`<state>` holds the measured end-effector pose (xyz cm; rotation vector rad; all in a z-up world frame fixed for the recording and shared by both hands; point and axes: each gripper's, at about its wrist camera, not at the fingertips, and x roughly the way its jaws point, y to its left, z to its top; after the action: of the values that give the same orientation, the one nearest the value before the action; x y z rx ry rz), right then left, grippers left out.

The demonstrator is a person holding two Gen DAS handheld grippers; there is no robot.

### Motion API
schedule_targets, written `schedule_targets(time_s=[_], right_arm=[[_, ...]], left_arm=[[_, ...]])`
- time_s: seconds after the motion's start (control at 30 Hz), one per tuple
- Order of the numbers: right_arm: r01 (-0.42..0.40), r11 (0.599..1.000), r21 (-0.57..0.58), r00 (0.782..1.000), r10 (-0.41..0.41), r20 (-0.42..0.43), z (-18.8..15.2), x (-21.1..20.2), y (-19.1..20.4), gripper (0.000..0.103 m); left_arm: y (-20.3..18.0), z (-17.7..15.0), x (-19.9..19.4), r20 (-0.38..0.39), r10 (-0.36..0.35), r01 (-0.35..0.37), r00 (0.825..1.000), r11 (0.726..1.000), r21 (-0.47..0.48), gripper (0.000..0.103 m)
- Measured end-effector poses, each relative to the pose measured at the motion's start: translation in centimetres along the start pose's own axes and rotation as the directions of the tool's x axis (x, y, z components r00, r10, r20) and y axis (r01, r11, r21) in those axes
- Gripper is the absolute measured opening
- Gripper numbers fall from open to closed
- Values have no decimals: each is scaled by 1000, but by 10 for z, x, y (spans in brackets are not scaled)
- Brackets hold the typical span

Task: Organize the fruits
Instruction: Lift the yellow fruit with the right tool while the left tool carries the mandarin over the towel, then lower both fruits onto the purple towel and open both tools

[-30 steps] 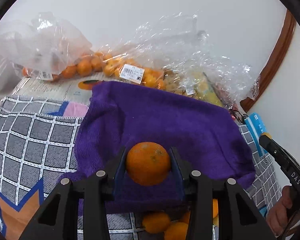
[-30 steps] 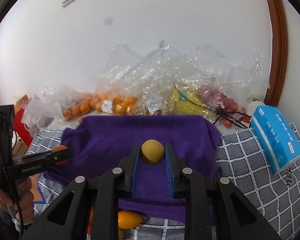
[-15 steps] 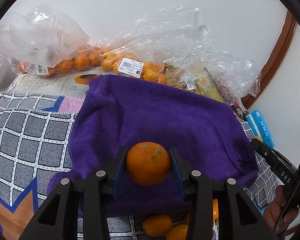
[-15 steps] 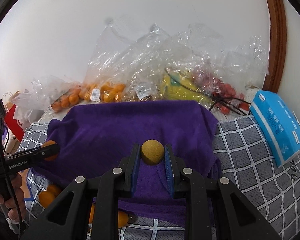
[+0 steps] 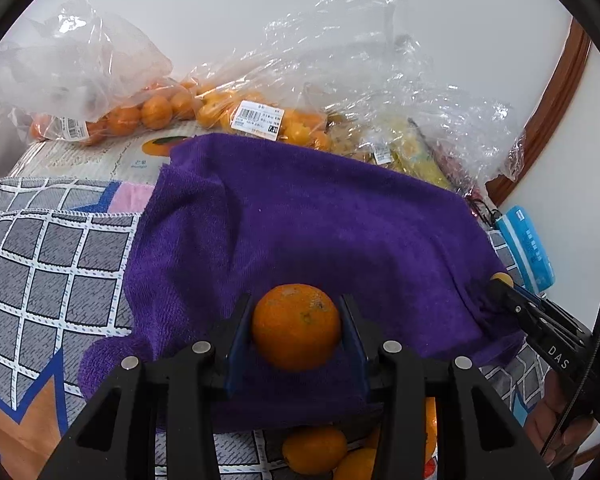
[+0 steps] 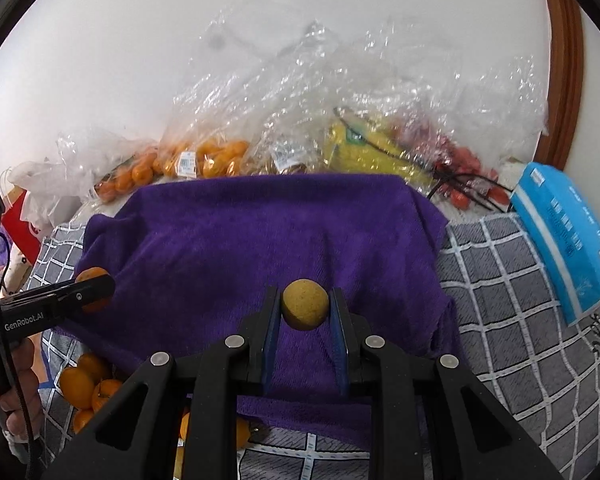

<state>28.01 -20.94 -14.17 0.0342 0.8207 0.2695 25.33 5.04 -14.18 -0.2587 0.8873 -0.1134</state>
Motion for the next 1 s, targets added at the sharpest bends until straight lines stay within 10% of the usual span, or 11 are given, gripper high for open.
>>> schedule_targets(time_s=[0.87,1.0], right_arm=[[3,999,-44,995,-7,-97,-15,26,12,25],[-7,999,-31,996,4,-86,-14,20,11,48]], left_arm=[[-7,-3,3,4,26,-26,1000,998,52,46],[-10,-4,-1,44,36,-39,998,997,63,54]])
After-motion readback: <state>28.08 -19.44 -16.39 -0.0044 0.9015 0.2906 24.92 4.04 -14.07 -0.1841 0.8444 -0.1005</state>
